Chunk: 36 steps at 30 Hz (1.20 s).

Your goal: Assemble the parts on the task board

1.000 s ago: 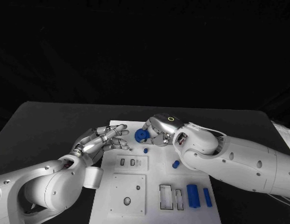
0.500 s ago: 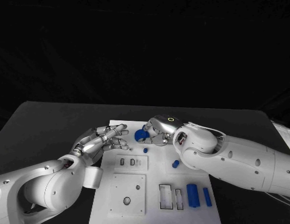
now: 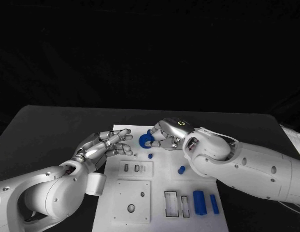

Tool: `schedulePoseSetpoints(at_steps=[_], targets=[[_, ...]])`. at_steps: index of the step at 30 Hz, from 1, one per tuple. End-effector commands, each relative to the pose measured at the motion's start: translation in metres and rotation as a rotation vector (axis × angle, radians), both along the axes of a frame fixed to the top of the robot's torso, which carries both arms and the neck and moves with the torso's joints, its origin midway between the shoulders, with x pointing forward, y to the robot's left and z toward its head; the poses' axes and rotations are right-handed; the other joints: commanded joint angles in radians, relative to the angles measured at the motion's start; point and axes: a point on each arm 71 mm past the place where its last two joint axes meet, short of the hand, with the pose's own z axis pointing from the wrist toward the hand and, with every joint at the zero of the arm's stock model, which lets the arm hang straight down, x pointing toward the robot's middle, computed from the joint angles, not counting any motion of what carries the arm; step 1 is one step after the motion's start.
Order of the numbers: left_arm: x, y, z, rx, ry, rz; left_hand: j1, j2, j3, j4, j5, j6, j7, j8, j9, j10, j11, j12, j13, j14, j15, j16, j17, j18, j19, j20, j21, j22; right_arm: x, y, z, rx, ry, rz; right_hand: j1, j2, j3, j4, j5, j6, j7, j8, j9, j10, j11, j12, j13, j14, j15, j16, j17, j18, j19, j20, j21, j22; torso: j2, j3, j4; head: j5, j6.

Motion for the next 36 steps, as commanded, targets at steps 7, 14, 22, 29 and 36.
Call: schedulePoseSetpoints(at_steps=[7, 14, 22, 29, 36], targets=[[0.000, 0.004, 0.001, -0.010, -0.007, -0.011, 0.003, -0.002, 0.009, -0.002, -0.003, -0.006, 0.000, -0.004, -0.002, -0.007, 0.001, -0.006, -0.001, -0.008, 0.003, 0.001, 0.002, 0.010, -0.009, -0.002, 0.007, 0.002, -0.016, -0.061, 0.014, 0.294, 0.046, 0.086, 0.137, 0.002, 0.007, -0.058, -0.001, 0.002, -0.003, -0.001, 0.000, 0.070, 0.004, -0.028, 0.221, 0.097, 0.002, -0.008, 0.233, -0.014, 0.002, 0.007, -0.007, -0.023, -0.008, 0.0042, -0.0162, -0.003, 0.003], [0.003, 0.006, 0.000, -0.013, -0.012, -0.010, 0.002, -0.003, 0.012, -0.004, -0.003, -0.007, -0.004, -0.003, -0.001, -0.007, -0.001, -0.005, -0.001, -0.016, 0.004, -0.004, 0.001, 0.009, -0.017, -0.001, 0.007, 0.002, -0.012, -0.122, 0.008, 0.426, 0.215, 0.031, 0.245, -0.010, 0.019, -0.143, 0.005, 0.003, -0.002, 0.000, 0.000, 0.059, 0.004, -0.045, 0.210, 0.096, 0.003, -0.010, 0.229, -0.013, -0.006, 0.008, -0.014, -0.033, -0.015, 0.0147, -0.0290, -0.001, 0.005], [0.006, 0.008, -0.001, -0.015, -0.014, -0.009, 0.001, -0.002, 0.014, -0.005, -0.003, -0.006, -0.005, -0.002, -0.001, -0.006, -0.001, -0.004, -0.001, -0.018, 0.004, -0.005, 0.001, 0.010, -0.019, -0.001, 0.007, 0.002, -0.007, -0.176, 0.002, 0.406, 0.247, -0.062, 0.283, -0.015, 0.028, -0.187, 0.057, 0.011, -0.002, 0.001, 0.001, 0.062, 0.003, -0.040, 0.214, 0.099, 0.003, -0.004, 0.242, -0.015, -0.002, 0.007, -0.008, -0.021, -0.021, 0.0260, -0.0357, -0.003, 0.004], [0.008, 0.010, -0.002, -0.012, -0.015, -0.002, 0.001, -0.002, 0.014, -0.005, -0.003, -0.006, -0.005, -0.002, -0.001, -0.006, -0.001, -0.004, -0.001, -0.018, 0.004, -0.005, 0.001, 0.010, -0.019, -0.001, 0.007, 0.002, -0.004, -0.189, -0.006, 0.328, 0.248, -0.090, 0.270, -0.020, 0.020, -0.187, 0.042, 0.010, -0.002, -0.001, 0.000, 0.062, 0.004, -0.041, 0.214, 0.100, 0.003, -0.002, 0.246, -0.015, 0.000, 0.007, -0.006, -0.018, -0.021, 0.0347, -0.0415, 0.000, 0.002], [0.010, 0.011, -0.003, -0.011, -0.015, 0.001, 0.001, -0.001, 0.016, -0.005, -0.003, -0.005, -0.006, -0.001, 0.000, -0.004, -0.002, -0.003, 0.000, -0.019, 0.004, -0.006, 0.001, 0.010, -0.021, -0.001, 0.007, 0.002, -0.001, -0.188, -0.017, 0.296, 0.261, -0.106, 0.254, -0.020, 0.011, -0.185, -0.003, 0.004, -0.002, -0.002, -0.001, 0.062, 0.005, -0.042, 0.213, 0.101, 0.004, -0.002, 0.248, -0.015, 0.000, 0.008, -0.006, -0.018, -0.021, 0.0322, -0.0408, 0.000, -0.001]])
